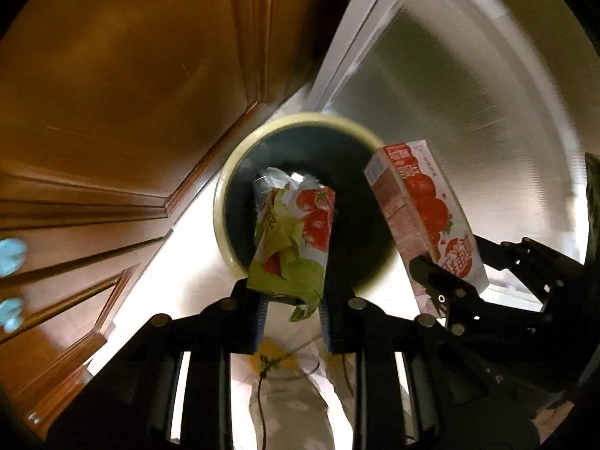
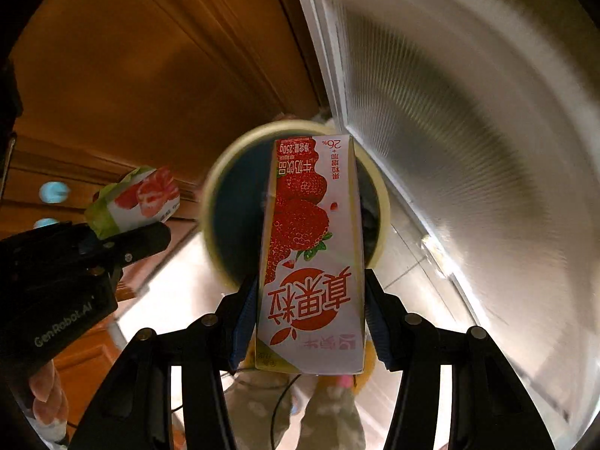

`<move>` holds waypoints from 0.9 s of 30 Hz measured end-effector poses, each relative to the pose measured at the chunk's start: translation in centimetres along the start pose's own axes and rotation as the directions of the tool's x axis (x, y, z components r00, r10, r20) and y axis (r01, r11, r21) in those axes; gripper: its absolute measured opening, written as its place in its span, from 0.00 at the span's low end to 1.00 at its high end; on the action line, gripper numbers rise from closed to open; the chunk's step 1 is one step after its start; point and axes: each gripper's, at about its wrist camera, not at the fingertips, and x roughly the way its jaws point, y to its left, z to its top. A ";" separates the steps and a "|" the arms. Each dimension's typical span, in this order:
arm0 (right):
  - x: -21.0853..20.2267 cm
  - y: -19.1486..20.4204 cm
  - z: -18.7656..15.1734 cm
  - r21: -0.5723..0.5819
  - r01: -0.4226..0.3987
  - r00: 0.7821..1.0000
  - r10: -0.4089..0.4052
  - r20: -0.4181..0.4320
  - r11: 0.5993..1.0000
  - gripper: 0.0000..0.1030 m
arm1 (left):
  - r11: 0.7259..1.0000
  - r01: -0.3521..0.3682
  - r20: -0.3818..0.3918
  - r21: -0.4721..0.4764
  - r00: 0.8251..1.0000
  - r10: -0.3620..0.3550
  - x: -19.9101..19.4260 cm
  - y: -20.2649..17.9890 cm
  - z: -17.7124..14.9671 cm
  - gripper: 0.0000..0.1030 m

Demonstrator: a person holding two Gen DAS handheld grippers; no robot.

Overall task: Collect trash
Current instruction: 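Open both tools to drop the snack bag and carton into the bin, then raise both tools back toward the counter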

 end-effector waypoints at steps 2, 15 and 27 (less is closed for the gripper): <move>2.7 -0.1 1.0 -0.016 -0.003 1.000 0.003 -0.001 1.000 0.51 | 1.000 -0.006 -0.003 0.001 1.000 0.006 3.0 0.2 0.6 0.19; 8.2 0.4 4.9 -0.032 -0.007 1.000 0.007 -0.008 0.999 0.57 | 0.999 -0.040 -0.047 0.030 0.998 0.042 10.4 1.1 2.1 0.39; -1.7 -1.6 2.4 0.050 0.025 0.997 -0.029 0.069 0.998 0.67 | 0.993 -0.096 0.010 0.062 0.995 0.095 3.6 0.6 1.5 0.95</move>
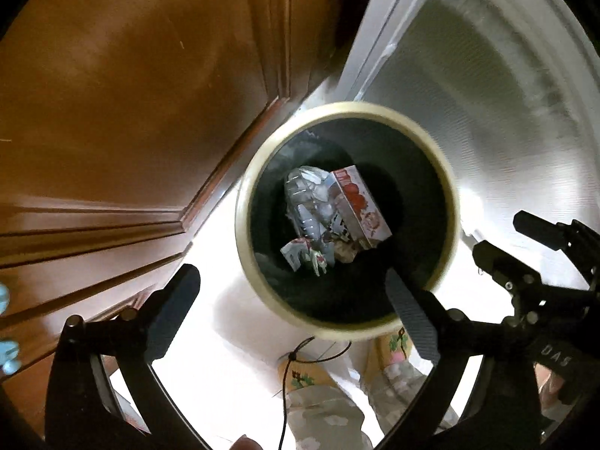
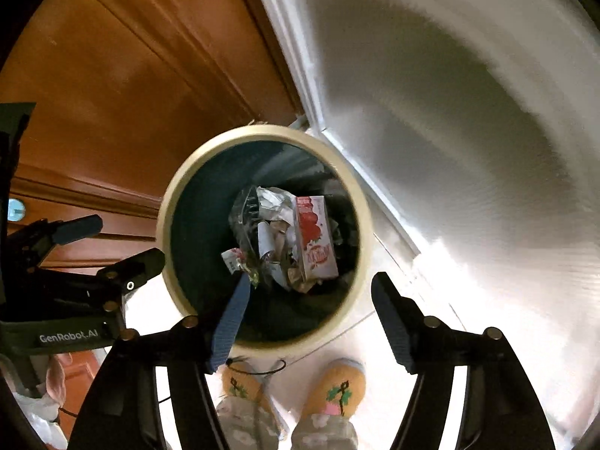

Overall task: Collect trash
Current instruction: 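Raise both tools back toward the counter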

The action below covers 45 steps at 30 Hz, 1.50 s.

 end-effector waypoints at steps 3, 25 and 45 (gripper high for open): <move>-2.6 -0.5 -0.9 0.022 -0.001 1.000 0.001 0.004 1.000 0.66 | 1.000 0.006 0.008 0.021 1.000 -0.007 -3.4 -0.5 -1.2 0.95; -42.0 6.4 -4.4 0.062 -0.025 0.957 0.006 0.289 0.998 0.67 | 0.993 0.101 0.296 0.057 0.949 -0.113 -43.8 -1.1 -8.5 0.95; -70.2 13.9 -0.2 0.050 0.004 0.788 -0.034 0.615 0.999 0.66 | 0.997 -0.015 0.718 0.082 0.695 -0.048 -71.4 4.7 -6.3 0.95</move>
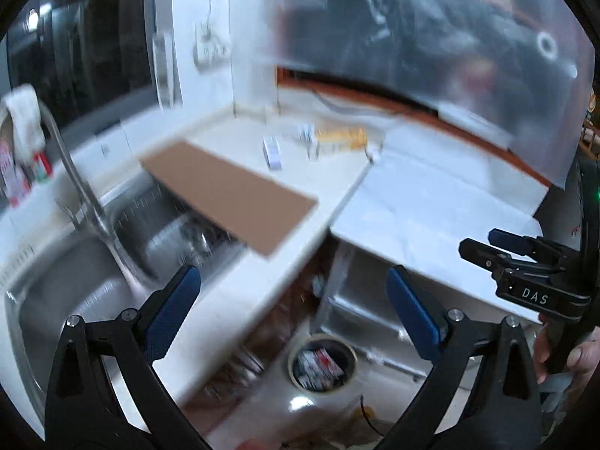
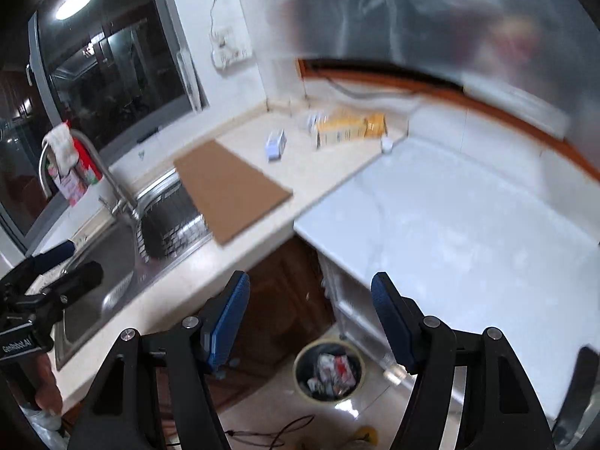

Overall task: Collect trash
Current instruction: 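Raise both tools back toward the counter, then grasp the white-blue box with the left tool while the right tool grasps the yellow box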

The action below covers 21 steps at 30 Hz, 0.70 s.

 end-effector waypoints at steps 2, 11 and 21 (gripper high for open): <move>-0.7 -0.2 2.8 0.008 0.005 1.000 -0.005 0.010 1.000 0.66 | 1.000 -0.018 0.027 0.017 0.999 0.017 -0.4 0.2 2.2 0.95; 3.2 -4.7 14.4 0.088 -0.012 1.000 0.011 0.006 0.996 0.67 | 0.993 -0.094 0.078 0.066 0.993 0.089 2.1 0.6 10.5 0.95; 20.1 -9.3 25.6 0.127 -0.066 0.992 0.079 -0.101 0.990 0.66 | 0.993 -0.110 0.001 0.036 0.994 0.110 17.2 2.1 20.2 0.95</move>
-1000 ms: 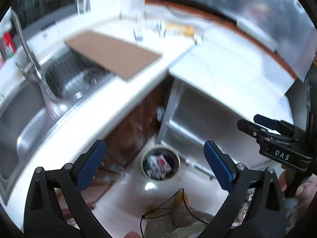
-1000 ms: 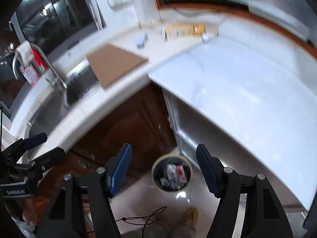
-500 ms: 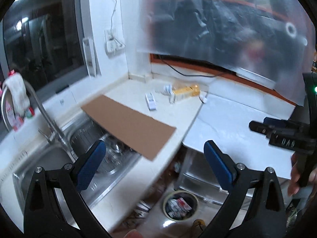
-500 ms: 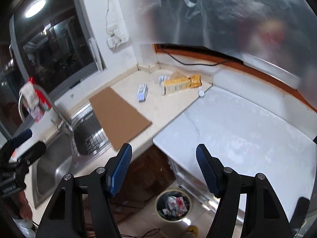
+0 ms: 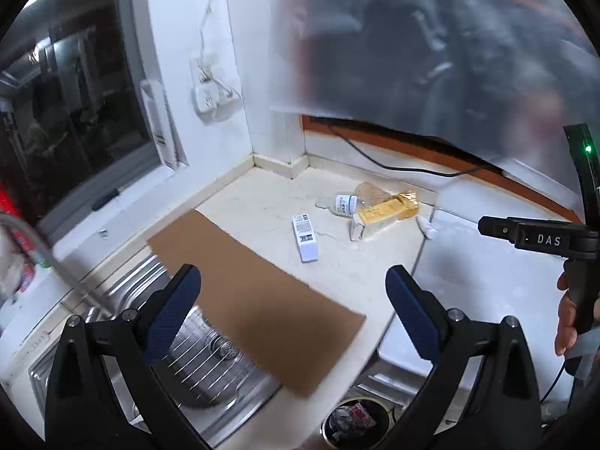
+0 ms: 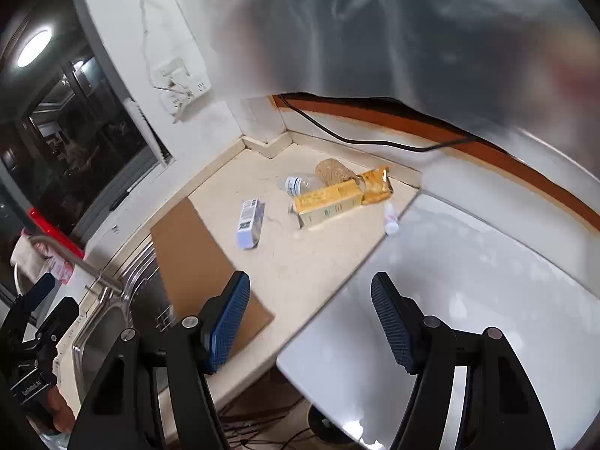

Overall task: Collect trash
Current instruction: 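Grasp the white-blue box with the left tool while the right tool grasps the yellow box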

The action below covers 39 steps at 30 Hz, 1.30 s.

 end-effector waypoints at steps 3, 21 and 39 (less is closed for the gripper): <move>5.5 -0.9 3.4 0.011 -0.007 0.999 0.008 -0.035 1.000 0.66 | 1.000 0.008 -0.061 -0.016 0.998 -0.009 6.1 -0.5 2.2 0.95; 32.6 -6.2 10.4 0.276 -0.026 0.954 0.106 -0.279 0.961 0.66 | 0.974 -0.086 -0.397 -0.210 0.918 -0.004 33.8 0.1 1.4 0.85; 38.9 -7.1 10.6 0.471 0.044 0.937 0.128 -0.326 0.881 0.67 | 0.964 -0.134 -0.464 -0.228 0.886 0.013 39.6 -0.9 0.2 0.81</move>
